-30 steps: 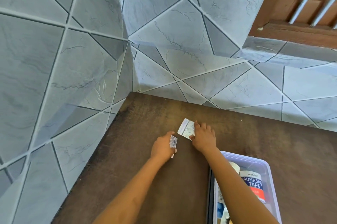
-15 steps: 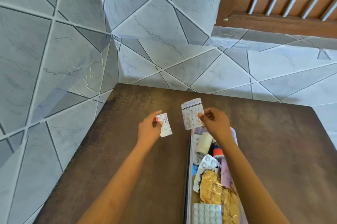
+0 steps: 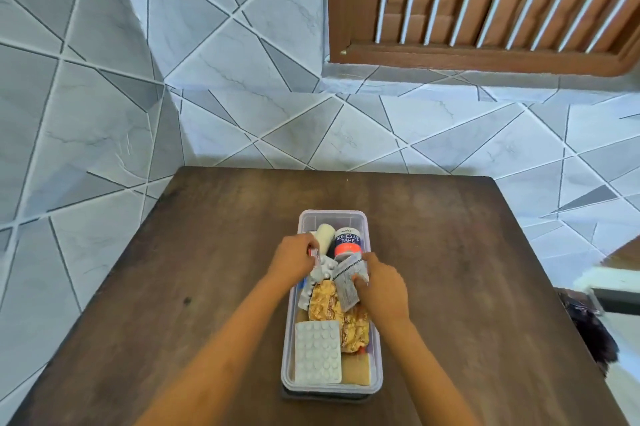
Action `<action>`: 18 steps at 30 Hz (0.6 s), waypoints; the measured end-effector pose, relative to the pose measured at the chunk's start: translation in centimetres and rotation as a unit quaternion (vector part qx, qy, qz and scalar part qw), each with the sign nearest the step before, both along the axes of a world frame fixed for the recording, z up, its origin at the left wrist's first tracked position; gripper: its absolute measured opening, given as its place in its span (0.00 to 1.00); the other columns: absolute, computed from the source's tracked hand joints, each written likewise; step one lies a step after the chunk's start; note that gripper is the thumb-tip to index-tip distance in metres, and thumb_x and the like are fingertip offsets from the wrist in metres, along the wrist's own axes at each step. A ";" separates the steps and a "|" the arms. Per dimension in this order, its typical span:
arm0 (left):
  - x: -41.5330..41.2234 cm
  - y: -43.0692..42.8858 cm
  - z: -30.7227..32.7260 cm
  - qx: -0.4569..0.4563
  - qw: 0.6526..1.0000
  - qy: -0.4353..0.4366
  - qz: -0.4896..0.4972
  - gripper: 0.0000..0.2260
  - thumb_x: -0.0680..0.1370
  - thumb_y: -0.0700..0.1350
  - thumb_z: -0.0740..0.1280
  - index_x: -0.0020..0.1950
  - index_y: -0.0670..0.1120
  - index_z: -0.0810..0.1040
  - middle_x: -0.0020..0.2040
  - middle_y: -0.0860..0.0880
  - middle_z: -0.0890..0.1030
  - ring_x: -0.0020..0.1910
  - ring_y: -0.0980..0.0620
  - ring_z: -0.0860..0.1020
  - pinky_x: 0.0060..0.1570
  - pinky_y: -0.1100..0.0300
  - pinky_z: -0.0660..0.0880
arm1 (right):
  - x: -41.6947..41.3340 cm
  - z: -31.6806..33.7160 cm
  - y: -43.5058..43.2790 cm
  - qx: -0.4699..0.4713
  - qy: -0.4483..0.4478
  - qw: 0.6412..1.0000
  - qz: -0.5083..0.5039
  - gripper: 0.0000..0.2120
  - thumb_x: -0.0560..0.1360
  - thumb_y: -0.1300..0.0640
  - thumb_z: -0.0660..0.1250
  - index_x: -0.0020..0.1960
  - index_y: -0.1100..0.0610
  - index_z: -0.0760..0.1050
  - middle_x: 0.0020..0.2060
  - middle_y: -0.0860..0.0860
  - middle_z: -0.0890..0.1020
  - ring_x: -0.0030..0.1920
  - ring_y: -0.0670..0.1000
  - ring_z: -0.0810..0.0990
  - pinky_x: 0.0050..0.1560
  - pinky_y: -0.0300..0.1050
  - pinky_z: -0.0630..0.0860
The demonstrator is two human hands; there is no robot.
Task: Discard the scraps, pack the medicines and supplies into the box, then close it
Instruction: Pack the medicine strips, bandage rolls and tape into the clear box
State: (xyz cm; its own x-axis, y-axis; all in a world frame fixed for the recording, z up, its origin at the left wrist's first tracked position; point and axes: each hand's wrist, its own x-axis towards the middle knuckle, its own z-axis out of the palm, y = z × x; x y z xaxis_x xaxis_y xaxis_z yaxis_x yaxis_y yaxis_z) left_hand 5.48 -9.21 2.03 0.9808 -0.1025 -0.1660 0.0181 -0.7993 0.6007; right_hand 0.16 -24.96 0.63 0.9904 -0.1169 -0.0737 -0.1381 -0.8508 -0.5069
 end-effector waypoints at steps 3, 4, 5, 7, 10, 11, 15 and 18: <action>-0.4 -0.5 -0.6 0.062 0.997 0.020 -0.042 0.14 0.74 0.34 0.63 0.57 0.41 0.79 0.60 0.41 0.80 0.59 0.43 0.77 0.58 0.54 0.74 | -0.4 -0.1 0.5 -0.161 -0.026 0.987 0.003 0.14 0.71 0.52 0.70 0.55 0.55 0.76 0.48 0.55 0.79 0.46 0.55 0.80 0.40 0.47 0.77; -0.5 -0.5 -0.7 0.081 0.995 0.020 -0.052 0.15 0.74 0.33 0.63 0.59 0.42 0.79 0.61 0.41 0.79 0.60 0.42 0.76 0.58 0.54 0.73 | -0.5 -0.1 0.7 -0.188 -0.033 0.982 0.011 0.14 0.63 0.52 0.76 0.46 0.54 0.80 0.42 0.54 0.80 0.40 0.53 0.80 0.34 0.45 0.77; -0.5 -0.4 -0.8 0.097 0.993 0.019 -0.061 0.16 0.74 0.33 0.62 0.60 0.42 0.78 0.62 0.41 0.78 0.60 0.42 0.76 0.59 0.55 0.73 | -0.5 -0.3 0.6 -0.210 -0.042 0.977 0.016 0.14 0.56 0.52 0.80 0.39 0.53 0.81 0.38 0.53 0.81 0.35 0.52 0.80 0.30 0.44 0.76; -0.5 -0.2 -0.8 0.123 0.989 0.015 -0.083 0.18 0.74 0.33 0.62 0.63 0.43 0.77 0.63 0.40 0.76 0.61 0.42 0.75 0.60 0.54 0.72 | -0.6 -0.9 0.5 -0.222 -0.037 0.974 0.034 0.16 0.50 0.50 0.82 0.34 0.53 0.81 0.39 0.53 0.84 0.35 0.52 0.81 0.31 0.45 0.77; -0.8 -0.4 -0.8 0.188 0.974 0.007 -0.130 0.21 0.74 0.34 0.62 0.67 0.44 0.72 0.69 0.41 0.69 0.63 0.41 0.73 0.60 0.52 0.72 | -1.3 -1.9 0.4 -0.241 -0.009 0.968 0.074 0.20 0.57 0.42 0.77 0.45 0.53 0.84 0.51 0.55 0.85 0.50 0.56 0.84 0.50 0.54 0.79; -1.0 -0.7 -1.0 0.214 0.967 0.000 -0.139 0.22 0.75 0.36 0.62 0.69 0.44 0.69 0.72 0.40 0.65 0.65 0.41 0.72 0.62 0.51 0.72 | -1.6 -2.6 0.4 -0.253 -0.016 0.964 0.086 0.21 0.65 0.40 0.69 0.50 0.54 0.83 0.55 0.56 0.84 0.55 0.57 0.82 0.61 0.57 0.71; -2.2 -1.8 -1.5 0.297 0.942 -0.034 -0.152 0.19 0.79 0.42 0.58 0.71 0.45 0.66 0.78 0.42 0.52 0.76 0.40 0.55 0.71 0.45 0.62 | -2.2 -2.9 0.8 -0.231 0.013 0.970 0.080 0.37 0.78 0.41 0.35 0.62 0.61 0.74 0.61 0.59 0.79 0.65 0.59 0.75 0.72 0.55 0.39; -2.8 -1.5 -1.6 0.320 0.935 -0.061 -0.141 0.19 0.79 0.43 0.58 0.71 0.46 0.66 0.77 0.41 0.58 0.76 0.41 0.54 0.74 0.47 0.54 | -2.3 -1.7 1.0 -0.263 0.024 0.957 0.118 0.37 0.70 0.40 0.30 0.71 0.62 0.44 0.75 0.60 0.57 0.76 0.58 0.49 0.63 0.54 0.18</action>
State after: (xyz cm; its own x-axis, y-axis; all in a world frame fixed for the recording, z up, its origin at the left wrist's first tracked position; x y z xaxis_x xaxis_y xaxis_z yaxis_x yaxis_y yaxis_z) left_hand 2.64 -10.71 0.44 0.9456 -0.2768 -0.1708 -0.2839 -0.9587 -0.0180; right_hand -2.10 -23.96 -1.05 0.9907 0.0768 -0.1127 0.0776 -0.9970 0.0025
